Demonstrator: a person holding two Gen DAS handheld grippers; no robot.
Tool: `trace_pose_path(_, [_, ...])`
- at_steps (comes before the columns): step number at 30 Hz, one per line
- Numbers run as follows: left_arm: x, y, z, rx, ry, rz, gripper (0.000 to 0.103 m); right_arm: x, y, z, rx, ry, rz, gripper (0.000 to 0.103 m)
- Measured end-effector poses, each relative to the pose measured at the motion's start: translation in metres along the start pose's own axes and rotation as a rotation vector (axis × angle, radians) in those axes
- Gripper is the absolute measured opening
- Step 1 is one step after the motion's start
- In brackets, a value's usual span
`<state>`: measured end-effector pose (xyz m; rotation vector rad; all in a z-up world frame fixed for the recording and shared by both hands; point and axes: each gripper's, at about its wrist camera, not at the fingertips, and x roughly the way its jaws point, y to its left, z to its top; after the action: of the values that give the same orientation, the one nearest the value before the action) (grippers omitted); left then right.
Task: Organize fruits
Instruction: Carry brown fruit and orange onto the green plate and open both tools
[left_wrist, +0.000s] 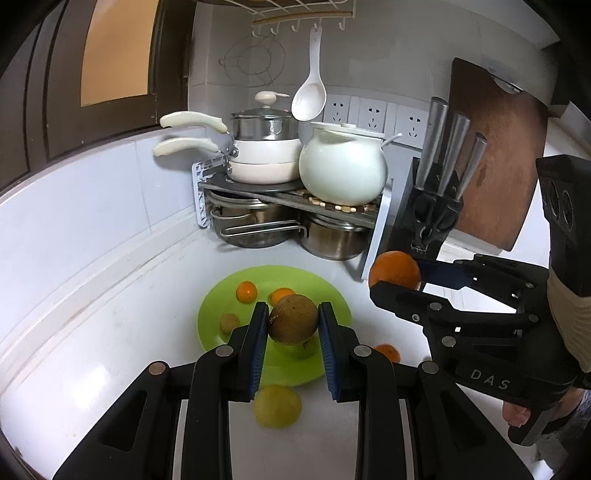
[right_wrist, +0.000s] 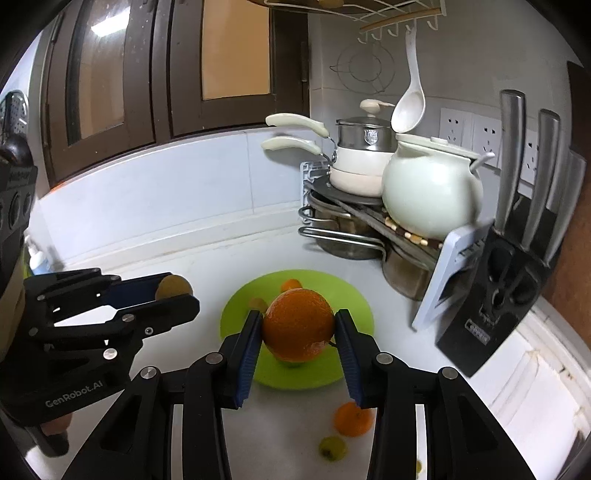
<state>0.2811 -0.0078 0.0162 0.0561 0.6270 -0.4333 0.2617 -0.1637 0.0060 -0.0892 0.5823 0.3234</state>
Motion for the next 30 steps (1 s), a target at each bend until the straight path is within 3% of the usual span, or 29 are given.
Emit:
trace_pose_path(11, [0.042,0.020,0.027,-0.023,0.051,-0.011,0.027,0.037,-0.012,0.027,0.001,0.031,-0.005,0.041])
trace_pose_path(17, [0.070,0.029,0.034,-0.019,0.089,-0.002,0.027,0.073,-0.020,0.029,-0.001,0.104,-0.011,0.041])
trace_pose_path(22, [0.103,0.038,0.035,-0.035,0.156,-0.032,0.027,0.103,-0.029,0.023,0.020,0.177,-0.016,0.041])
trace_pose_path(30, [0.147,0.045,0.030,-0.032,0.249,-0.020,0.027,0.139,-0.040,0.011,0.060,0.269,-0.013,0.041])
